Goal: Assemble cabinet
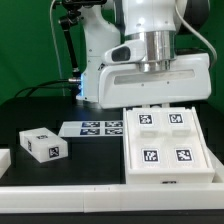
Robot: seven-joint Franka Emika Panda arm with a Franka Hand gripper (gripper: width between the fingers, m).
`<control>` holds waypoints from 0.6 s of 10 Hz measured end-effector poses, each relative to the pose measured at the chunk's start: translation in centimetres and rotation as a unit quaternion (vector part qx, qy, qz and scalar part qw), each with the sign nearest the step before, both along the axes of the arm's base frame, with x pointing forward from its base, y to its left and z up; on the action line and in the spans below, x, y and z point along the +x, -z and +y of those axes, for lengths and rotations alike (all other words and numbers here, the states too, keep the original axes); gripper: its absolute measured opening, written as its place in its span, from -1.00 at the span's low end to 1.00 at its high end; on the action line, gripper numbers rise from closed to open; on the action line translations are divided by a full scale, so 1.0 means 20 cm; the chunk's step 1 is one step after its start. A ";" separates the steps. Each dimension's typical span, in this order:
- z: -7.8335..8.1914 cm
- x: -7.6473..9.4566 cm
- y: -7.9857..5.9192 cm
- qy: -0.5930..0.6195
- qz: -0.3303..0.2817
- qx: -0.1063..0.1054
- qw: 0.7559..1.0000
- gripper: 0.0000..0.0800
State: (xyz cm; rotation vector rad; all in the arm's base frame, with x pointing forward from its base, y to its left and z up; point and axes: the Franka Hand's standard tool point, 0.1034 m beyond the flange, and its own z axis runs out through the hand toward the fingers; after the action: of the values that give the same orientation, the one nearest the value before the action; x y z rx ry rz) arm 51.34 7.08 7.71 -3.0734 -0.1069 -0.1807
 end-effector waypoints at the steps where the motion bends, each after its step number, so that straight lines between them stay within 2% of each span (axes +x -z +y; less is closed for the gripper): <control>1: 0.01 0.02 -0.05 0.002 0.006 0.003 1.000 -0.99; 5: 0.00 0.00 -0.01 -0.004 0.004 0.001 1.000 -0.99; 6: -0.03 -0.02 0.05 -0.008 0.004 -0.003 1.000 -0.99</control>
Offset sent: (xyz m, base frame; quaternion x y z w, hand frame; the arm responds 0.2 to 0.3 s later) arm 0.0000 0.0000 0.0000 0.0000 0.0000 0.0000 1.0000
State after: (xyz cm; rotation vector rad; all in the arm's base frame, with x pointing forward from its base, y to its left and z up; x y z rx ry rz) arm 50.84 6.43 6.81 -3.0776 -0.1309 -0.1684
